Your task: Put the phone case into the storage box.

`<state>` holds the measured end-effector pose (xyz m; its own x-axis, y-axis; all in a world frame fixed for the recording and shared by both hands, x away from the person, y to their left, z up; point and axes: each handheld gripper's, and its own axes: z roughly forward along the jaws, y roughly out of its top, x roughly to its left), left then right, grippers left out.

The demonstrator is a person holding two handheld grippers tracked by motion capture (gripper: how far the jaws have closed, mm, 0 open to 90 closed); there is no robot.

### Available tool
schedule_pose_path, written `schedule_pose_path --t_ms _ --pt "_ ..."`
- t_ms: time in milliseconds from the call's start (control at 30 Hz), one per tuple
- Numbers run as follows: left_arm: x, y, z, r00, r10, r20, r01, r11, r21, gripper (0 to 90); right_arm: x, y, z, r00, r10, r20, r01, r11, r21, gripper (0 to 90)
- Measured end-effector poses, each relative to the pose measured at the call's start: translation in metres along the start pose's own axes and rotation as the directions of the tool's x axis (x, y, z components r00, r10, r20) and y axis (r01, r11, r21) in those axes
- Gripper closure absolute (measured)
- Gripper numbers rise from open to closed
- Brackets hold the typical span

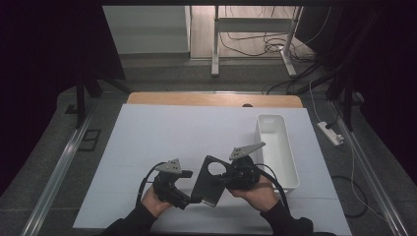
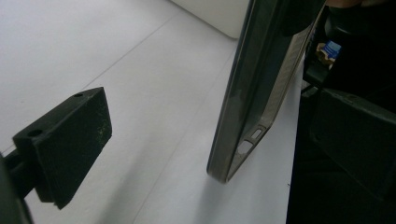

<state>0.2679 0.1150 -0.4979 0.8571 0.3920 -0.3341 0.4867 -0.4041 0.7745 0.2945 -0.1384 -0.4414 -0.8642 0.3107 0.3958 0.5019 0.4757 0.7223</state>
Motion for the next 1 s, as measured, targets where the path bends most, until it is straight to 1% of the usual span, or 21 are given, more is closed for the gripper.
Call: schedule_pose_path --t_ms 67,167,300,333,367,400,433,467,500,567,633,700,800,867,900,933,967,1000 --pt "-0.0008 0.0001 0.0021 1.0 0.009 0.004 -0.009 0.9999 0.014 0.0 0.0009 0.0002 0.0007 0.9999 -0.007 -0.014 0.007 1.0 0.002 85.3" --pt "-0.0022 0.0002 0.0043 0.9997 0.016 0.02 -0.017 0.9996 0.023 1.1 0.0019 0.0007 0.0017 0.9994 -0.012 -0.031 0.012 1.0 0.002 85.4" --pt "-0.0053 0.0005 0.0055 0.9989 0.042 0.022 -0.043 0.9984 0.037 7.9 0.0028 0.0012 0.0026 0.9983 -0.026 -0.053 0.026 1.0 0.001 85.4" --pt "-0.0058 0.0001 0.0052 0.998 0.05 0.039 -0.051 0.9981 0.034 10.4 0.0031 0.0012 0.0026 0.9981 -0.026 -0.056 0.026 1.0 0.002 85.4" --pt "-0.0058 0.0001 0.0052 0.998 0.05 0.039 -0.051 0.9981 0.034 16.8 0.0031 0.0012 0.0026 0.9981 -0.026 -0.056 0.026 1.0 0.002 85.4" --pt "-0.0065 0.0002 0.0048 0.9975 0.053 0.046 -0.055 0.998 0.031 16.8 0.0036 0.0013 0.0027 0.9976 -0.029 -0.063 0.029 1.0 0.003 85.4" --pt "-0.0067 0.0003 0.0041 0.9966 0.056 0.06 -0.058 0.9979 0.029 21.1 0.004 0.0014 0.003 0.9973 -0.033 -0.066 0.033 0.999 0.003 85.5" --pt "-0.0066 0.0002 0.0035 0.9954 0.057 0.077 -0.059 0.9979 0.025 27.7 0.0043 0.0014 0.0032 0.9969 -0.037 -0.069 0.037 0.999 0.002 85.4" --pt "-0.0065 0.0002 0.003 0.9947 0.055 0.087 -0.057 0.9982 0.022 31.5 0.0044 0.0014 0.0033 0.9966 -0.04 -0.072 0.04 0.999 0.003 85.4" --pt "-0.0055 -0.0001 0.0022 0.9916 0.051 0.119 -0.054 0.9983 0.021 40.2 0.0045 0.0015 0.0037 0.9961 -0.044 -0.076 0.045 0.999 0.003 85.5" --pt "-0.0047 -0.0001 0.0017 0.9894 0.045 0.138 -0.048 0.9987 0.019 48.5 0.0051 0.0016 0.0039 0.9957 -0.044 -0.082 0.045 0.999 0.004 85.4" --pt "-0.0035 -0.0004 0.0012 0.9851 0.041 0.167 -0.044 0.999 0.012 56.7 0.0053 0.0018 0.0043 0.995 -0.05 -0.087 0.05 0.999 0.004 85.5" --pt "-0.0019 -0.0005 -0.0001 0.9801 0.041 0.194 -0.044 0.999 0.009 62.7 0.006 0.0021 0.0042 0.9937 -0.055 -0.098 0.056 0.998 0.006 85.5" --pt "-0.0009 -0.0007 -0.0008 0.9762 0.041 0.213 -0.042 0.9991 0.003 66.4 0.0067 0.0023 0.0046 0.9915 -0.068 -0.111 0.068 0.998 -0.006 85.5" --pt "-0.0007 -0.0006 -0.0013 0.9745 0.045 0.22 -0.047 0.9989 0.002 68.4 0.0075 0.0026 0.0042 0.9916 -0.071 -0.108 0.071 0.997 -0.002 85.5" --pt "-0.0007 -0.0006 -0.0013 0.9745 0.045 0.22 -0.047 0.9989 0.002 70.1 0.0077 0.0029 0.0043 0.9912 -0.075 -0.109 0.076 0.997 -0.002 85.5" --pt "-0.0008 -0.0005 -0.0016 0.9708 0.046 0.235 -0.047 0.9989 0.0 72.1 0.008 0.003 0.0042 0.9911 -0.078 -0.108 0.078 0.997 -0.002 85.5" --pt "-0.0007 -0.0005 -0.0015 0.9688 0.047 0.243 -0.049 0.9988 0.001 74.5 0.008 0.003 0.0041 0.991 -0.078 -0.108 0.078 0.997 -0.003 85.5"
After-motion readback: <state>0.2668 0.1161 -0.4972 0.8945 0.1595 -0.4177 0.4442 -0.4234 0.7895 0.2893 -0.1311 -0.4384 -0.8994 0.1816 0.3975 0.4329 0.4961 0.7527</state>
